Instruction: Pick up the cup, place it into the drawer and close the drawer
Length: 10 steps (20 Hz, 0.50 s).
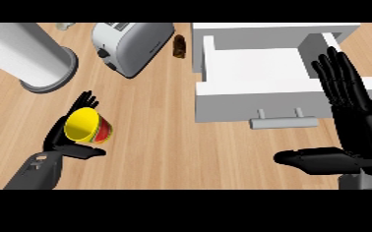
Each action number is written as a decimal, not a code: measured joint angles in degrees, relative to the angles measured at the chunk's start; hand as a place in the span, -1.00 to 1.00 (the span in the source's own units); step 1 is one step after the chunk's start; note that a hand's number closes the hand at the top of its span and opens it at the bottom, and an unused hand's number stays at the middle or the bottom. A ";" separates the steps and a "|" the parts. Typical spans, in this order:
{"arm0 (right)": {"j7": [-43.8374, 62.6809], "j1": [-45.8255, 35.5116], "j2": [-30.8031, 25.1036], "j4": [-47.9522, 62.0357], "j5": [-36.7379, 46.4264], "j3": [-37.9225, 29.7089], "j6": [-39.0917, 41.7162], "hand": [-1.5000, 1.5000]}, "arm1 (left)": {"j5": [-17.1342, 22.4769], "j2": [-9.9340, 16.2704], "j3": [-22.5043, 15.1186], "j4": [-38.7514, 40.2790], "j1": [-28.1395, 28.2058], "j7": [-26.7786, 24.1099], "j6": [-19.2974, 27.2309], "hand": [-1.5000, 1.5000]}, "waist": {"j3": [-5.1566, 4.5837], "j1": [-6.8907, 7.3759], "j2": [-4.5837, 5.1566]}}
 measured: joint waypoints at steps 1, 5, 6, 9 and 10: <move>0.28 -0.29 -0.10 0.07 -0.37 -0.29 0.06 -1.00 | 0.17 -0.25 -0.12 -0.20 -0.13 0.18 -0.58 -1.00 | 0.00 0.04 -0.01; 0.24 -0.40 -0.06 0.35 -0.85 -0.44 0.31 -1.00 | 1.06 -1.77 -0.41 -0.81 -0.59 0.94 -2.50 1.00 | 0.00 0.01 0.01; 0.09 -0.48 0.15 0.57 -0.49 -0.14 0.16 -1.00 | 1.22 -1.81 -0.62 -1.01 -0.71 1.40 -3.44 1.00 | 0.01 0.12 0.00; -0.08 -0.22 -0.01 0.96 -0.82 -0.54 0.41 -1.00 | 2.17 -2.02 -0.79 -1.49 -0.99 2.46 -5.64 1.00 | 0.04 0.17 -0.05; -0.36 0.21 -0.09 0.91 -0.83 -0.49 0.65 -1.00 | 2.60 -2.43 -0.77 -1.62 -0.96 2.74 -6.16 1.00 | 0.03 0.13 -0.08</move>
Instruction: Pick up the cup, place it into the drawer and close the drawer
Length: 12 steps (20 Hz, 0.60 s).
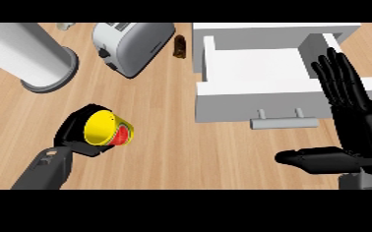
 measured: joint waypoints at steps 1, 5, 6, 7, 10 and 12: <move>-0.16 0.13 -0.03 0.08 0.23 0.04 0.00 -1.00 | 0.59 -0.19 0.15 -0.21 -0.45 0.60 -0.71 1.00 | 0.01 0.03 -0.02; -0.21 -0.07 0.12 0.53 0.80 -0.01 -0.45 -1.00 | 2.98 -0.89 1.31 -1.17 0.07 0.47 -1.36 1.00 | 0.02 0.37 -0.04; -0.53 -0.02 0.26 0.92 1.03 0.04 -0.57 -1.00 | 4.12 -1.37 2.36 -1.34 0.02 0.05 -0.42 1.00 | 0.04 0.53 -0.07; -0.55 -0.17 0.08 1.14 1.05 -0.27 -0.61 -1.00 | 5.28 -1.84 3.55 -1.43 0.33 -0.63 0.99 1.00 | 0.06 0.68 -0.11; -1.03 0.30 -0.09 1.15 1.24 -0.32 -0.39 -1.00 | 8.47 -3.26 7.23 -1.81 1.81 -3.54 6.30 1.00 | 0.10 0.94 -0.20; -1.14 0.78 -0.12 0.65 1.48 -0.42 -0.49 -1.00 | 9.81 -3.92 8.83 -2.46 1.99 -5.00 9.03 1.00 | 0.14 0.99 -0.31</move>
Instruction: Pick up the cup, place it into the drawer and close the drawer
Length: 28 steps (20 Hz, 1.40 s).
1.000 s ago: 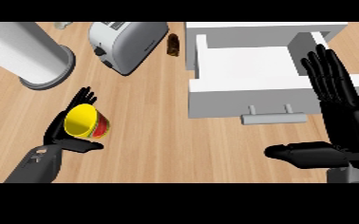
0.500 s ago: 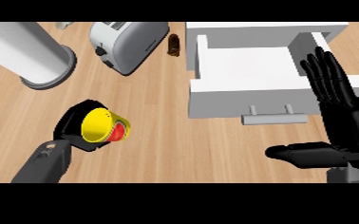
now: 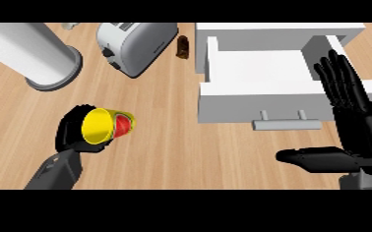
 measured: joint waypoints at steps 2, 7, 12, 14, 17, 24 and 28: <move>0.50 -0.59 -0.14 -0.05 -0.03 -0.18 -0.07 -1.00 | 0.37 -0.93 0.55 -0.65 0.82 -1.74 1.83 1.00 | 0.01 0.04 -0.02; 0.06 -0.88 -1.30 1.12 -1.63 -2.16 1.05 -1.00 | 1.55 -2.23 0.95 -4.21 -0.26 -2.25 3.65 1.00 | 0.11 0.39 -0.25; 1.27 0.19 -0.98 -0.64 -1.41 -1.83 0.82 -1.00 | 1.41 -3.52 -0.69 -8.83 -3.23 -0.58 4.83 1.00 | 0.16 0.49 -0.47; 0.88 0.80 -1.37 -0.87 -2.14 -2.74 1.29 -1.00 | 1.64 -3.79 -1.47 -11.53 -4.55 1.04 5.01 1.00 | 0.20 0.65 -0.56; 1.16 1.45 -1.29 -1.65 -1.99 -2.76 1.25 -1.00 | 1.33 -5.23 -3.24 -16.81 -6.99 3.87 7.48 1.00 | 0.24 0.95 -0.73; 0.77 2.10 -1.66 -1.22 -2.43 -3.93 1.85 -1.00 | 0.54 -9.75 -8.04 -30.80 -11.24 14.51 14.61 1.00 | 0.27 1.22 -0.80; 0.72 1.72 -1.70 -0.72 -2.63 -4.22 2.08 -1.00 | -0.01 -11.45 -10.53 -36.70 -15.33 22.52 18.48 1.00 | 0.26 1.08 -0.73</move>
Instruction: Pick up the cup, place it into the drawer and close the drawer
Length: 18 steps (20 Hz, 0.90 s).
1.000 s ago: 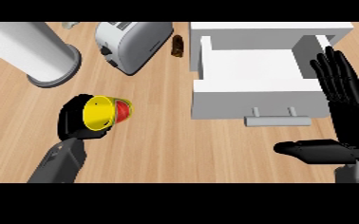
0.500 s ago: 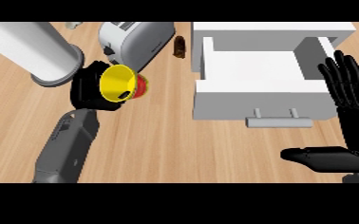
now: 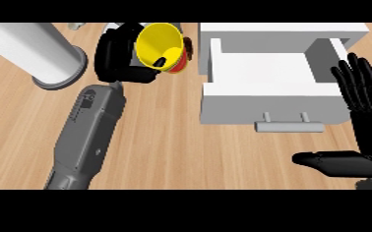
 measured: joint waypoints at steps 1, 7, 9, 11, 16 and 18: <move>-0.23 -0.17 -0.41 0.42 -0.36 -0.56 0.37 -1.00 | -0.22 -0.41 -0.81 -1.20 -0.88 1.85 1.08 1.00 | -0.01 -0.04 0.01; -0.47 -0.07 0.37 0.42 0.49 0.03 0.04 -1.00 | -0.33 -1.54 -6.77 -2.42 -7.91 9.28 9.26 1.00 | -0.03 -0.64 0.18; -0.71 0.01 0.10 0.45 0.04 -0.55 0.38 -1.00 | 0.38 -1.68 -8.83 -0.91 -11.09 10.93 12.72 1.00 | -0.03 -0.94 0.25; -0.85 -0.19 -0.51 0.62 -0.59 -1.20 1.07 -1.00 | 0.59 -1.77 -9.16 1.72 -14.56 12.08 14.85 1.00 | -0.02 -1.12 0.34; -0.98 0.45 -0.28 -0.04 -0.86 -1.05 1.63 -1.00 | 5.52 -1.88 -12.66 8.53 -21.05 14.13 19.23 1.00 | -0.03 -1.72 0.46; -1.77 -0.24 -0.55 1.46 -1.08 -1.59 1.96 -1.00 | 7.30 -1.89 -13.54 11.70 -23.60 14.51 20.53 1.00 | -0.02 -1.81 0.54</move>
